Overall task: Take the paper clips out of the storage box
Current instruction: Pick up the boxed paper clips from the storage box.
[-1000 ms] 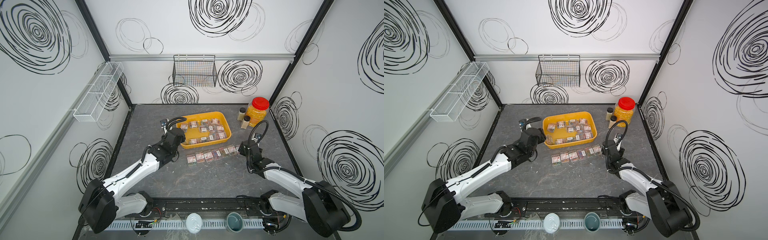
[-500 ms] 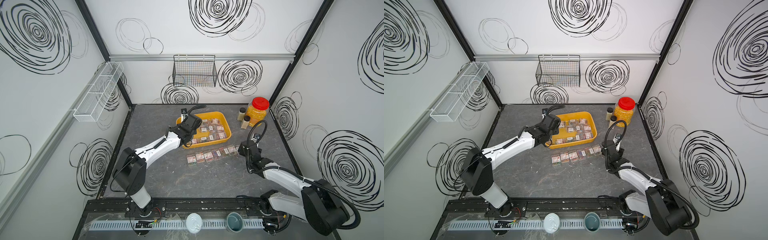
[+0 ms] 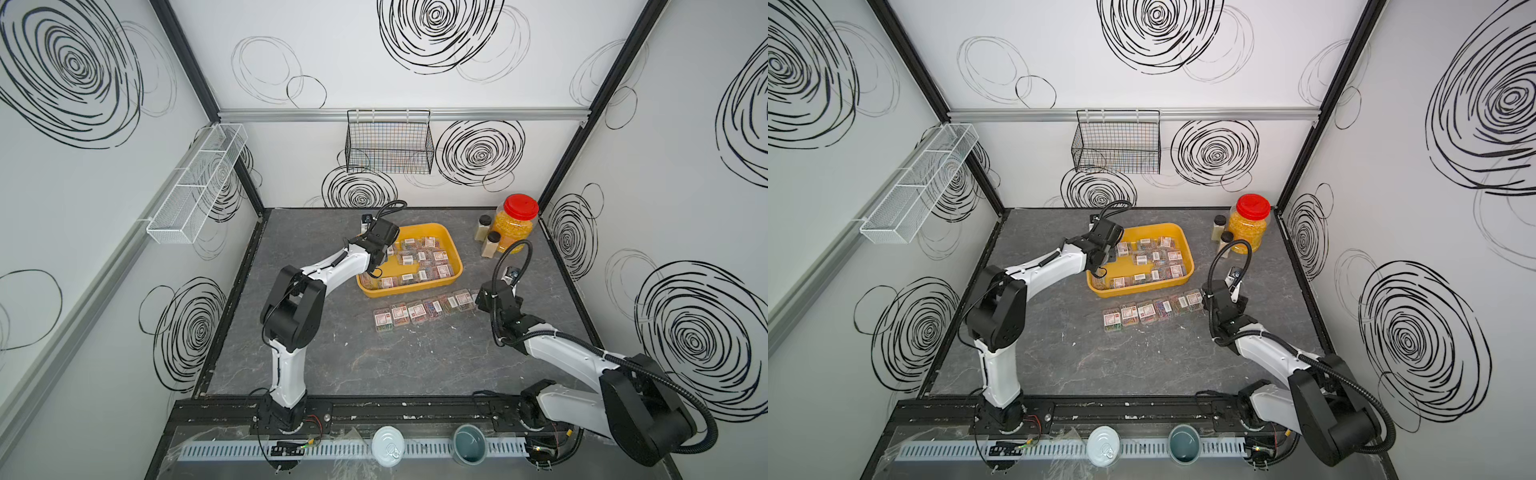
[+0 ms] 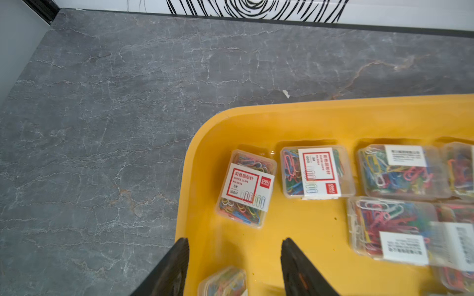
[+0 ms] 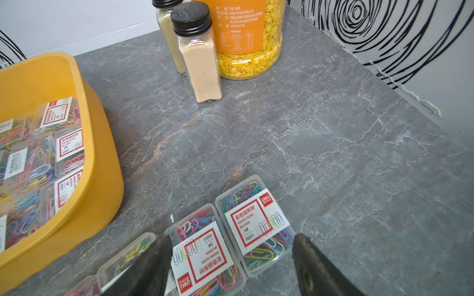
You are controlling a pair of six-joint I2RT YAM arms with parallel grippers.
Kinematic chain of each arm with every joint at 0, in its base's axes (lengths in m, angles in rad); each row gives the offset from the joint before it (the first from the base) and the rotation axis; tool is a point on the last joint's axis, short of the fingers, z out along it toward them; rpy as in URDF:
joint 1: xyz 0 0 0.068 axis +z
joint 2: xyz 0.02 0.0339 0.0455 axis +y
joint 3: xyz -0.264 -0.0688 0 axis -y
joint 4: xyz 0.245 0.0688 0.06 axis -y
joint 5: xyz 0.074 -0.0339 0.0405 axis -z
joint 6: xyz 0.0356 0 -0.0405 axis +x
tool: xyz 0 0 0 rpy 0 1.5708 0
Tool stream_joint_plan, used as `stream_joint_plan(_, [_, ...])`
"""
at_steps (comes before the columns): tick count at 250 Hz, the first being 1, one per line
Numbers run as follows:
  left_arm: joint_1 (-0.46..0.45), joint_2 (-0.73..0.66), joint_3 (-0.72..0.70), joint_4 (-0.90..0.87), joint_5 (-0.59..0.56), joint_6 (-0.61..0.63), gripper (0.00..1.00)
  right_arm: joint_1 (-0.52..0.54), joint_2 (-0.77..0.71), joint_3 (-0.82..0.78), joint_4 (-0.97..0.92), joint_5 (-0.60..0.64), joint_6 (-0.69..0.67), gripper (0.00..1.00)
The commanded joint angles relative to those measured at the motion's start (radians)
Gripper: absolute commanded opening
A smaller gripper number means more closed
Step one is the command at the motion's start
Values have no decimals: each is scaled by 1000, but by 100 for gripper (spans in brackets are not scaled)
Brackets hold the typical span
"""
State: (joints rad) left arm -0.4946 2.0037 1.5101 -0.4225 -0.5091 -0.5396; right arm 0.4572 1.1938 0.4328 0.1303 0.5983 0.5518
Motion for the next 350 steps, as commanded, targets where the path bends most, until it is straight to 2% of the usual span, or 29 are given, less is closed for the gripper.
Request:
stream_joint_plan(1, [5, 55, 62, -38, 2, 36, 61, 7, 0, 26, -8, 23, -7, 76])
stream_joint_plan(70, [19, 146, 129, -47, -3, 61, 59, 9, 4, 28, -5, 24, -7, 76])
stream_joint_plan(110, [37, 185, 150, -40, 40, 62, 60, 10, 18, 38, -11, 28, -9, 76])
stream_joint_plan(291, [84, 299, 199, -39, 104, 75, 68, 14, 11, 33, -11, 40, -3, 76])
stream_joint_plan(350, [91, 323, 232, -52, 134, 83, 70, 15, 59, 66, -24, 46, -6, 76])
